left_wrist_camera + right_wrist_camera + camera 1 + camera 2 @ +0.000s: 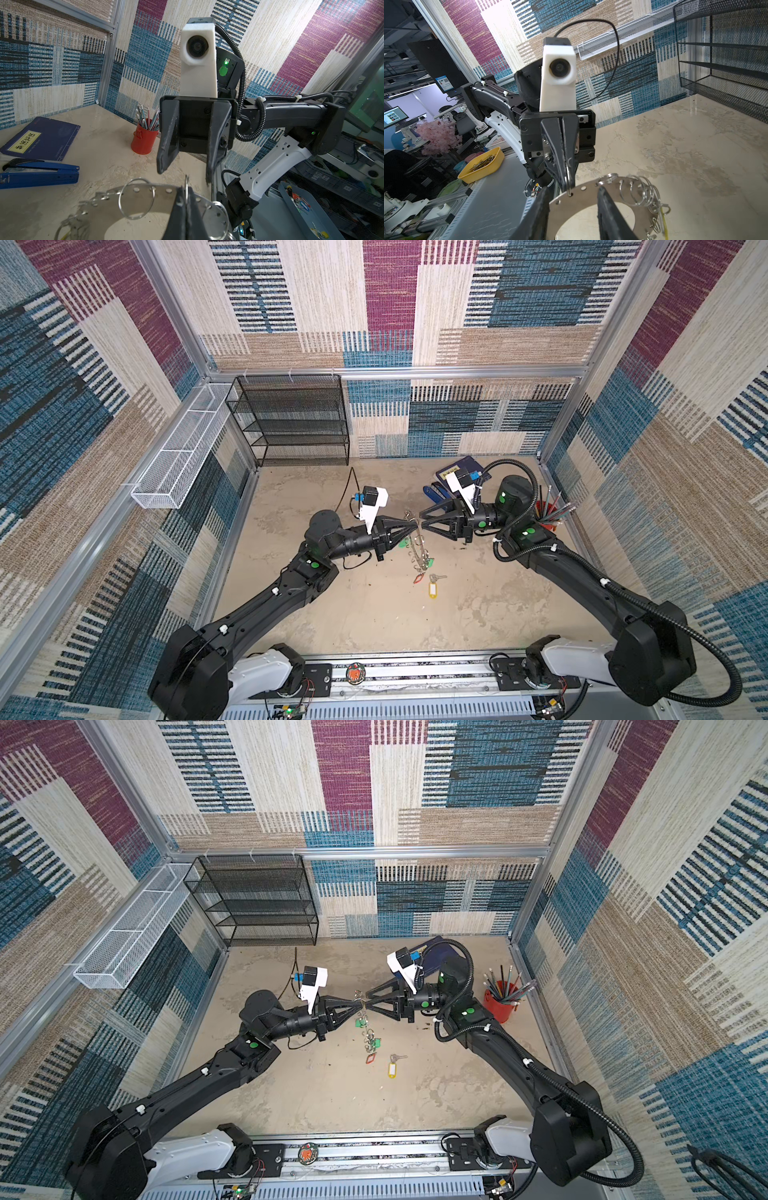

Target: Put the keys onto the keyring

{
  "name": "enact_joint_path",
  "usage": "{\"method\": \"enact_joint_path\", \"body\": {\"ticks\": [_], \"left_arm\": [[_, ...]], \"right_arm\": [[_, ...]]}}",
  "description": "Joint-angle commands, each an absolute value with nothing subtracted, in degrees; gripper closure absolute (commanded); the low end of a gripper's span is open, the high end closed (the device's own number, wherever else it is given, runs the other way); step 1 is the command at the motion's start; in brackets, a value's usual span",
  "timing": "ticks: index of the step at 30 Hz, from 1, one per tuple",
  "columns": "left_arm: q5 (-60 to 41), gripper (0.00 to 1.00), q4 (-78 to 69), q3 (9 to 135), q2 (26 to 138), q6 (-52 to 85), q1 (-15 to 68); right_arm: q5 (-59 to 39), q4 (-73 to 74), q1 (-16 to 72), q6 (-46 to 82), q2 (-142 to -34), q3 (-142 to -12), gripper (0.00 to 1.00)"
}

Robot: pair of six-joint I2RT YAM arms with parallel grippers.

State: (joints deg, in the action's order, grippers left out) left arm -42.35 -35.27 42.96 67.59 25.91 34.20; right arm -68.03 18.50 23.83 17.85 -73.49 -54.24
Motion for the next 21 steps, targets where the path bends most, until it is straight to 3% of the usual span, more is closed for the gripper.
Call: {"method": "enact_joint_path", "body": {"ticks": [1,7,11,17,21], "left_arm": [[-43.5,1.00,-38.9,43.1,67.8,26.2,34.2],[-43.8,1.00,-39.0,43.1,68.0,25.9,34.2],[-43.9,1.00,-39.1,43.1,68.2,25.8,34.2],[-43.8,1.00,-38.3,43.2,68.2,25.0,34.1],[-43.6,1.00,-37.8,43.2,68.0,24.7,34.1]], "right_arm": [[-69.4,22.0,24.1,19.7,-74.1,-54.8,0.61],[-69.6,22.2,24.9,19.6,-75.7,-55.4,0.65],[-69.7,22.3,25.2,19.6,-76.5,-56.0,0.73],[-69.9,22.4,25.5,19.6,-77.0,-56.2,0.98],[-69.7,21.8,25.5,19.1,-76.7,-56.0,1.00]]}}
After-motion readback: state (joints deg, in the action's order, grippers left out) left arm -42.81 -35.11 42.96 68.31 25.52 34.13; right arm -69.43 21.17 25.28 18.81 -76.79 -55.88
